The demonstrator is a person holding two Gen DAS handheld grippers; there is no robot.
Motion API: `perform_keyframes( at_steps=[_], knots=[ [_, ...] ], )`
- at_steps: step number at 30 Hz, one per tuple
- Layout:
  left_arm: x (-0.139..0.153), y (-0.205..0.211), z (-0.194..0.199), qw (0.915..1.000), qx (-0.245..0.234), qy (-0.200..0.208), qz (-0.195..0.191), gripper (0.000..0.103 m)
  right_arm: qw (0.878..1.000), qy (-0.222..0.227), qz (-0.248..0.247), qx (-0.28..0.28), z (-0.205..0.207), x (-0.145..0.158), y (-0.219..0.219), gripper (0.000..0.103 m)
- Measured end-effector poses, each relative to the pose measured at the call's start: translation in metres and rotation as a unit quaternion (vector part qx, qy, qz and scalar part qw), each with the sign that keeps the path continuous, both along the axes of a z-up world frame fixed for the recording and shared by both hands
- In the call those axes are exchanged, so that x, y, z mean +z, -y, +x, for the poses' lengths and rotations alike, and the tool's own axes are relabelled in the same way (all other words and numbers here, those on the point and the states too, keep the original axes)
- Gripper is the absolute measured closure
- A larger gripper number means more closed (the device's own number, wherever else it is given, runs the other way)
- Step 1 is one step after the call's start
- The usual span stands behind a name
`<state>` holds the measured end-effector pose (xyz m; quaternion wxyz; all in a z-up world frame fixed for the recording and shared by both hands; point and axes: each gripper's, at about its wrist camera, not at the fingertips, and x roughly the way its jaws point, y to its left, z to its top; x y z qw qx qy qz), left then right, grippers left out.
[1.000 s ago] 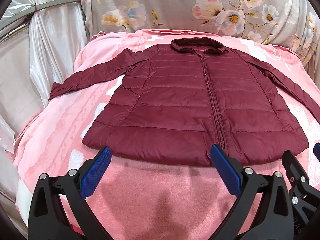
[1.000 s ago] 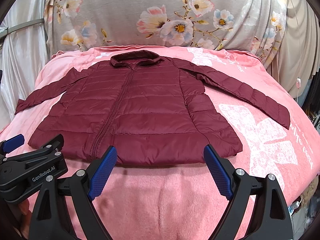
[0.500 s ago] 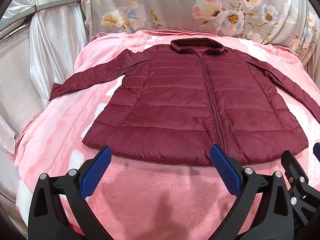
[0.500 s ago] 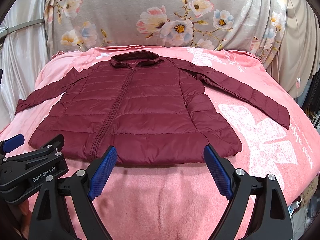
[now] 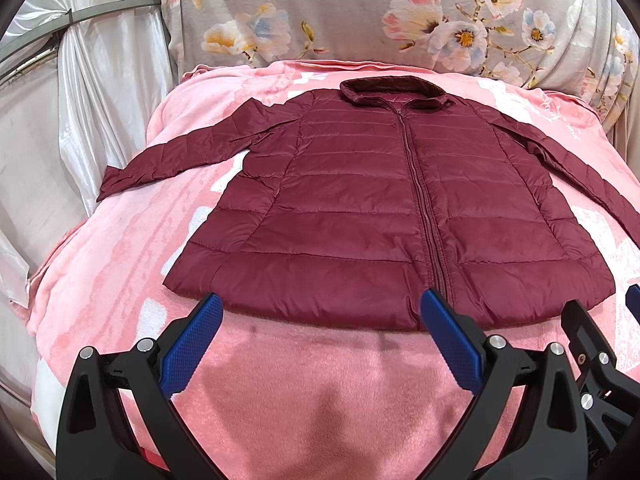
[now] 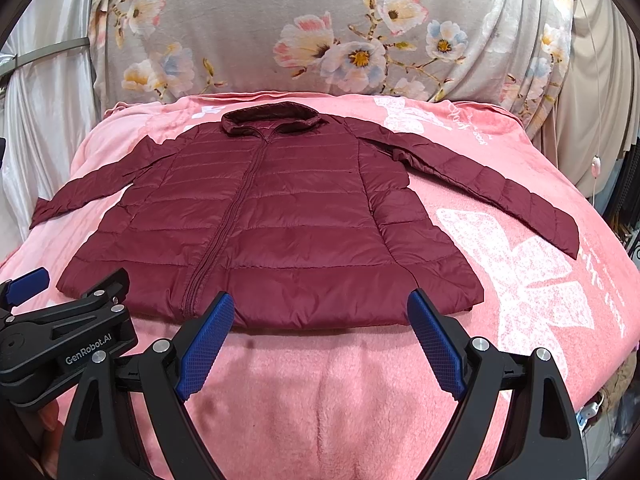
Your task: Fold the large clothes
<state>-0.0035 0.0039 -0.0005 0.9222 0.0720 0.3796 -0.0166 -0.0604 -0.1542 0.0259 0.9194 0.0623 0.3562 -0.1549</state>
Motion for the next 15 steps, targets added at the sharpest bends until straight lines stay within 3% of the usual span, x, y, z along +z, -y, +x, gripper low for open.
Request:
perform_keyframes(
  at_steps=[15],
  knots=[
    [-0.0003, -0.0002, -0.0002, 1.0000, 0.000, 0.000, 0.000, 0.006, 1.000, 0.000, 0.000, 0.000, 0.0013, -0.0005, -0.0019, 0.017]
  ],
)
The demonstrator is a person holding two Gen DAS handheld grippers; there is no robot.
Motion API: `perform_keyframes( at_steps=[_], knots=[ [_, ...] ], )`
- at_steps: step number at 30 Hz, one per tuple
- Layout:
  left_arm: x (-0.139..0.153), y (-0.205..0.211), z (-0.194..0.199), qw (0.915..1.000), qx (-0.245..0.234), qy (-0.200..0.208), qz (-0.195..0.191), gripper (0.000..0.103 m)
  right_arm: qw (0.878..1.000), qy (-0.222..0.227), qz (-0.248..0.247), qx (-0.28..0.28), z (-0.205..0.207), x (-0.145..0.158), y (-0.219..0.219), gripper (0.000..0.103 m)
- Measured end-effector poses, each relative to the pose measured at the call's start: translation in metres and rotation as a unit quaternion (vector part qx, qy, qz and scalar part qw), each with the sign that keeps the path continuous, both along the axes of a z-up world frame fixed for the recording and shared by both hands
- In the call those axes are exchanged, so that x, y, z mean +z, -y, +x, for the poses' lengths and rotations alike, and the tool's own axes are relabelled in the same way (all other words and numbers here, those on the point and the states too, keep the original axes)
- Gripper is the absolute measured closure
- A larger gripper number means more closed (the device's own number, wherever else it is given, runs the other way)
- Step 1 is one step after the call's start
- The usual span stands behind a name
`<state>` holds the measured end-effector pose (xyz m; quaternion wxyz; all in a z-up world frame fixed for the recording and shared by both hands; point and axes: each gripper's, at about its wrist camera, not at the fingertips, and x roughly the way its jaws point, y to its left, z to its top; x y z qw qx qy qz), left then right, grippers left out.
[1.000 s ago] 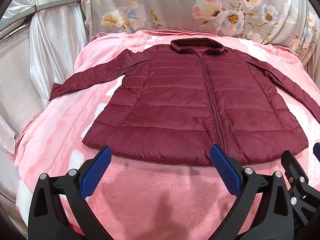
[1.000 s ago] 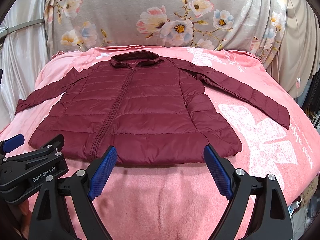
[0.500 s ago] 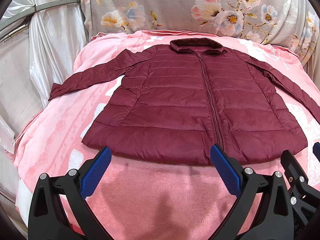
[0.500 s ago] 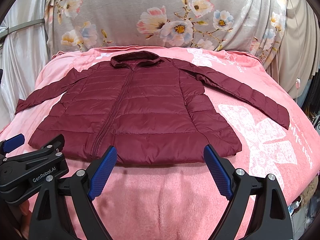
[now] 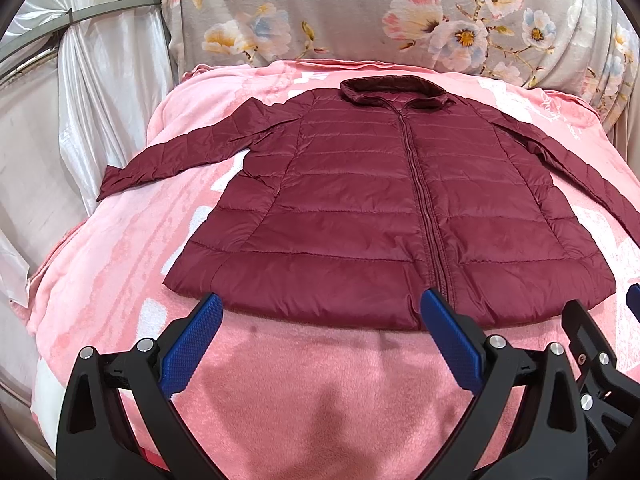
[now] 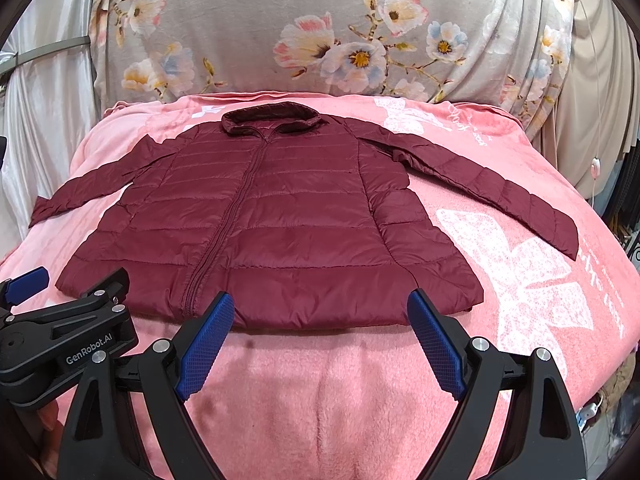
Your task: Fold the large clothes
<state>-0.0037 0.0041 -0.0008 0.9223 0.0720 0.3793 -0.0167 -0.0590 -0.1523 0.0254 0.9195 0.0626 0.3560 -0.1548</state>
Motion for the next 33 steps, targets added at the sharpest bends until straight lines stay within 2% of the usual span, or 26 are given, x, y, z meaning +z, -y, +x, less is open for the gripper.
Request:
perform_keyframes(
  at_steps=[27, 31, 33],
  knots=[
    [-0.007, 0.002, 0.001, 1.0000, -0.003, -0.006, 0.001, 0.006, 1.000, -0.001, 0.000, -0.003, 0.000, -0.003, 0.002, 0.017],
    [-0.010, 0.002, 0.007, 0.9999, -0.006, -0.012, 0.001, 0.006, 1.000, 0.002, 0.011, -0.024, 0.004, -0.007, 0.024, 0.017],
    [-0.012, 0.003, 0.012, 0.9999, -0.008, -0.013, 0.000, 0.006, 0.998, 0.009, 0.035, -0.043, 0.006, -0.009, 0.049, 0.017]
  ],
)
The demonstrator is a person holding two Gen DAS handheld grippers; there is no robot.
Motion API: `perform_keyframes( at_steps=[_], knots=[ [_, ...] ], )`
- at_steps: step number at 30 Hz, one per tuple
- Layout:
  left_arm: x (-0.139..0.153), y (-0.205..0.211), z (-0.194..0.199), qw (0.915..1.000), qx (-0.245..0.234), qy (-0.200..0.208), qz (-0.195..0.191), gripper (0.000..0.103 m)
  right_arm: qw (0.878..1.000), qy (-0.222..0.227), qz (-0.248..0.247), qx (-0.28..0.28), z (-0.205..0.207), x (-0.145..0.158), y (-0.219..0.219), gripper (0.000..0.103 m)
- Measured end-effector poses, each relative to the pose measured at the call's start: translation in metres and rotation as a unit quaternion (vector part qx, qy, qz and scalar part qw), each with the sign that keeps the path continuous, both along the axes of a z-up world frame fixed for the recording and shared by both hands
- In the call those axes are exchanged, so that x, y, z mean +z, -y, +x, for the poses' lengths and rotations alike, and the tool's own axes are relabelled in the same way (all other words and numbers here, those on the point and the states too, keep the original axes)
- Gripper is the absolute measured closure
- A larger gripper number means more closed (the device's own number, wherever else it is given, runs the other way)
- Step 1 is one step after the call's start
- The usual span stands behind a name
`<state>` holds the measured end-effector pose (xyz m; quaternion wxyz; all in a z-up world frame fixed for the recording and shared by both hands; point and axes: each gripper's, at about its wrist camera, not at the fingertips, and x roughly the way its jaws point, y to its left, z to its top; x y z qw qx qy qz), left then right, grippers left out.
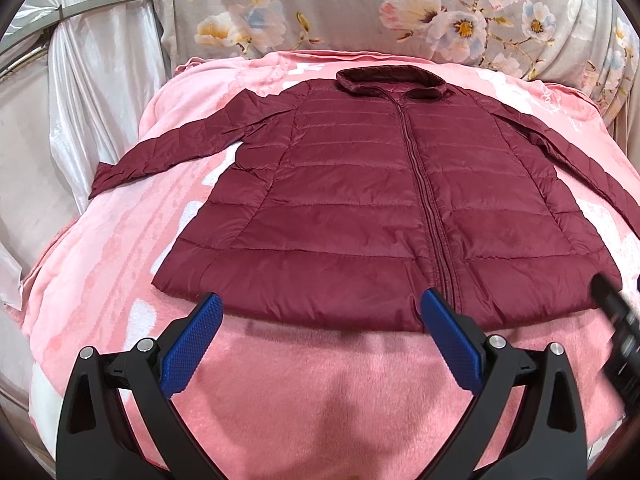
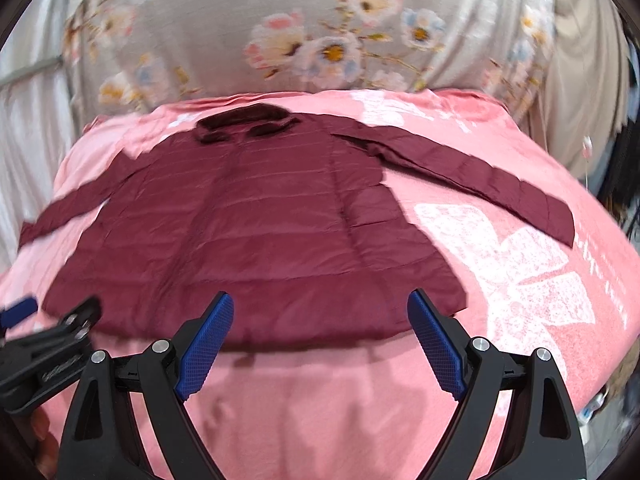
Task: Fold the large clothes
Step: 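Grasp the sleeve cuff nearest the right tool with the right gripper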
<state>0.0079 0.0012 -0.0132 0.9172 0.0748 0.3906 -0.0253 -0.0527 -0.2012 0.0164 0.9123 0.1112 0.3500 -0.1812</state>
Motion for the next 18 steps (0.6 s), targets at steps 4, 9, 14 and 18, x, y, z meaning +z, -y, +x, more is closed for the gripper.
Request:
perform_keyframes(
  at_steps=[4, 9, 14, 18],
  knots=[
    [-0.004, 0.003, 0.011, 1.0000, -0.008, 0.000, 0.000, 0.006, 0.998, 0.013, 0.028, -0.046, 0.006, -0.003, 0.050, 0.017],
    [-0.008, 0.007, 0.028, 0.9999, -0.014, 0.008, 0.002, 0.007, 0.988, 0.032, 0.093, -0.117, 0.016, -0.013, 0.133, 0.017],
    [-0.013, 0.011, 0.050, 0.9996, -0.021, 0.017, -0.005, 0.007, 0.952, 0.055, 0.201, -0.226, 0.023, -0.045, 0.235, 0.017],
    [-0.017, 0.014, 0.068, 0.9998, -0.017, 0.007, -0.007, 0.006, 0.923, 0.063, 0.237, -0.297, 0.022, -0.067, 0.283, 0.017]
  ],
)
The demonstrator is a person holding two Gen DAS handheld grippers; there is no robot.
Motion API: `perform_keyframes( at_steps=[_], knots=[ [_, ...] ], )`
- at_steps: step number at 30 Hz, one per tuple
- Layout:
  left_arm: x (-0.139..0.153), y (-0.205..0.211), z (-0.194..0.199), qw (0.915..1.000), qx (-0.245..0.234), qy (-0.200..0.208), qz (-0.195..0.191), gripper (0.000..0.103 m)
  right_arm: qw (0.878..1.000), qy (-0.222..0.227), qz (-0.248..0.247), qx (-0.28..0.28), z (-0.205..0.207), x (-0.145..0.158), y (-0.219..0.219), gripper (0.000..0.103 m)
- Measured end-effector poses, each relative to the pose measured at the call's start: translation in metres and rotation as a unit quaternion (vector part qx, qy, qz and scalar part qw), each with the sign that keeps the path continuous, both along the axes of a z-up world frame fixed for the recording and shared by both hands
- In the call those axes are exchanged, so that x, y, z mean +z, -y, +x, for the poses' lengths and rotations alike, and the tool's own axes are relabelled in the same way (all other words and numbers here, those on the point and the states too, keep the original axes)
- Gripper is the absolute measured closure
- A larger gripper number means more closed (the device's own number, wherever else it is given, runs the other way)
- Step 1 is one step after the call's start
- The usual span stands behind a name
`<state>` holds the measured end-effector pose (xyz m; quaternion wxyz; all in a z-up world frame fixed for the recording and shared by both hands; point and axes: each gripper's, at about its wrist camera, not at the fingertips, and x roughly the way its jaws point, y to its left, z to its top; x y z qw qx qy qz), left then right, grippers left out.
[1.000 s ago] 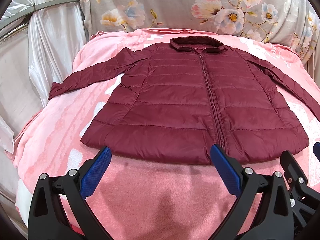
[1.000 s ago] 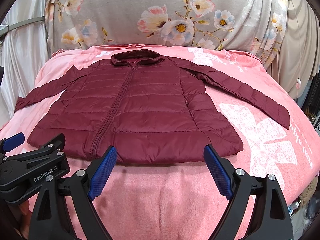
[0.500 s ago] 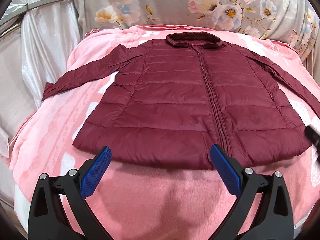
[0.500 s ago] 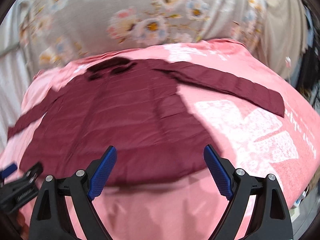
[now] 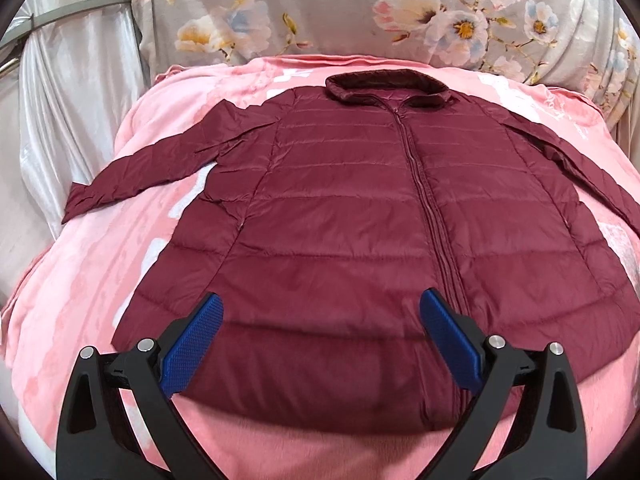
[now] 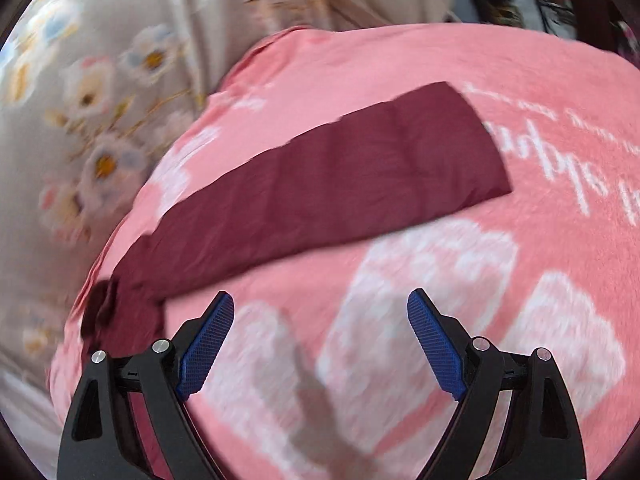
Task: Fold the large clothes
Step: 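Grasp the sleeve cuff nearest the right tool with the right gripper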
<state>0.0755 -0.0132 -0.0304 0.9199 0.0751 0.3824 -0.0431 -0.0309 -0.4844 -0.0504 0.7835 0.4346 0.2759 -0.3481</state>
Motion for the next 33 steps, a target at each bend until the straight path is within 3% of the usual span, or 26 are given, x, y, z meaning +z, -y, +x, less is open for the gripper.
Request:
perform_keyframes(
  at_steps=[7, 10, 12, 14, 16, 21, 24, 28, 33],
  knots=[
    [-0.007, 0.005, 0.029, 0.9998, -0.010, -0.015, -0.006, 0.006, 0.998, 0.010, -0.008, -0.056, 0.016, -0.012, 0.047, 0.021],
    [-0.006, 0.007, 0.036, 0.9999, -0.009, -0.008, -0.001, 0.006, 0.997, 0.010, -0.020, -0.073, 0.026, -0.014, 0.064, 0.044],
    [-0.006, 0.006, 0.041, 0.9999, -0.008, -0.005, -0.003, 0.006, 0.997, 0.024, -0.019, -0.075, 0.037, -0.016, 0.077, 0.081],
    [-0.004, 0.005, 0.045, 1.0000, -0.007, 0.000, -0.002, 0.006, 0.997, 0.038, -0.022, -0.068, 0.043, -0.012, 0.080, 0.094],
    [-0.002, 0.002, 0.050, 1.0000, -0.003, 0.006, 0.000, 0.006, 0.996, 0.047, -0.051, -0.057, 0.056, 0.003, 0.078, 0.096],
    [0.006, -0.006, 0.062, 0.9998, 0.010, 0.018, -0.002, 0.006, 0.986, 0.093, -0.134, 0.035, 0.114, 0.069, 0.035, 0.097],
    [0.011, -0.013, 0.068, 0.9994, 0.020, 0.026, -0.010, 0.006, 0.971, 0.129, -0.160, 0.127, 0.160, 0.106, -0.016, 0.098],
    [0.017, -0.025, 0.074, 0.9987, 0.033, 0.034, -0.021, 0.006, 0.938, 0.155, -0.175, 0.255, 0.223, 0.133, -0.101, 0.098],
    [0.020, -0.044, 0.079, 0.9976, 0.051, 0.040, -0.027, 0.006, 0.898, 0.155, -0.161, 0.379, 0.288, 0.126, -0.200, 0.098]
  ],
)
